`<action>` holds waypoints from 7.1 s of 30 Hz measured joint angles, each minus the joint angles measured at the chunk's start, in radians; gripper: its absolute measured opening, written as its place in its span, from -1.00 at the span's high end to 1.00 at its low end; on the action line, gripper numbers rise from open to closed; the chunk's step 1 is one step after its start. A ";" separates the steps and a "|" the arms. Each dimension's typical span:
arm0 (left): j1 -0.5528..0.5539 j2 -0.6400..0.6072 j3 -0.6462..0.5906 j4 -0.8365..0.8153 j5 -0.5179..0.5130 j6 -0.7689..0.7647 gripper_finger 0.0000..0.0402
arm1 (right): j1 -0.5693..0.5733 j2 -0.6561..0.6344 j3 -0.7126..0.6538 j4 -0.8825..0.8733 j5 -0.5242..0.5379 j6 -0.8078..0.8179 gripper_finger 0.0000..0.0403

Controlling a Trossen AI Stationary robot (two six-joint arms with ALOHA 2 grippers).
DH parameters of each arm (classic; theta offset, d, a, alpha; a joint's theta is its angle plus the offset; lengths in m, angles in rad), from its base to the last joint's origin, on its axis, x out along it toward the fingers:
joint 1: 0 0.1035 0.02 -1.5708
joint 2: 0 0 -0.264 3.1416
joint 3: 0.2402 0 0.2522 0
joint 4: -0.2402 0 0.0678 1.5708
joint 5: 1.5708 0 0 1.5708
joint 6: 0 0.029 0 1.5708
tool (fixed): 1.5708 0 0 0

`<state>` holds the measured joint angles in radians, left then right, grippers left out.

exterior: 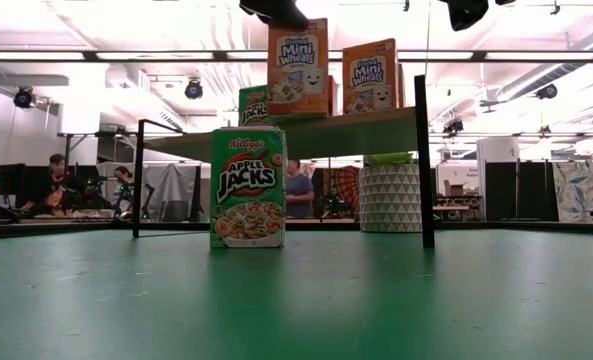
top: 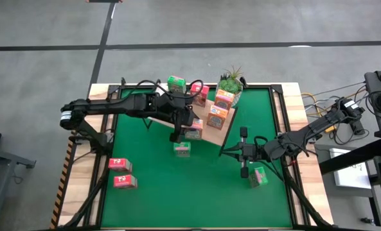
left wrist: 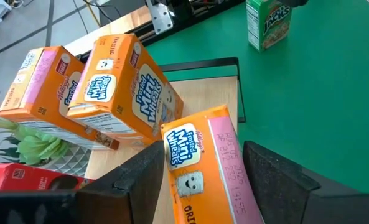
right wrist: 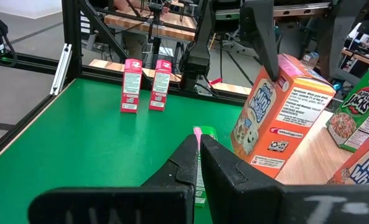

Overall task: Stack cereal on shelf
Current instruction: Put the orange cereal box aligned with the other orange cereal boxes on the shelf

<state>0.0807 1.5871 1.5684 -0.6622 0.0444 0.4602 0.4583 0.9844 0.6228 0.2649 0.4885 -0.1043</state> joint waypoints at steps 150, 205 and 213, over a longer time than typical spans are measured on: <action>-0.085 -0.275 -0.698 0.726 -0.219 -0.188 0.10 | -0.368 0.445 0.811 -0.742 -0.182 0.006 -0.39; -0.086 -0.276 -0.696 0.733 -0.216 -0.225 0.10 | -0.369 0.482 0.811 -0.780 -0.204 0.016 0.17; -0.085 -0.284 -0.696 0.733 -0.220 -0.217 -0.16 | -0.369 0.476 0.810 -0.786 -0.204 0.059 0.15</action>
<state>-0.0048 1.3036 0.8726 0.0710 -0.1754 0.2429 0.0891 1.4608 1.4330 -0.5215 0.2848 -0.0454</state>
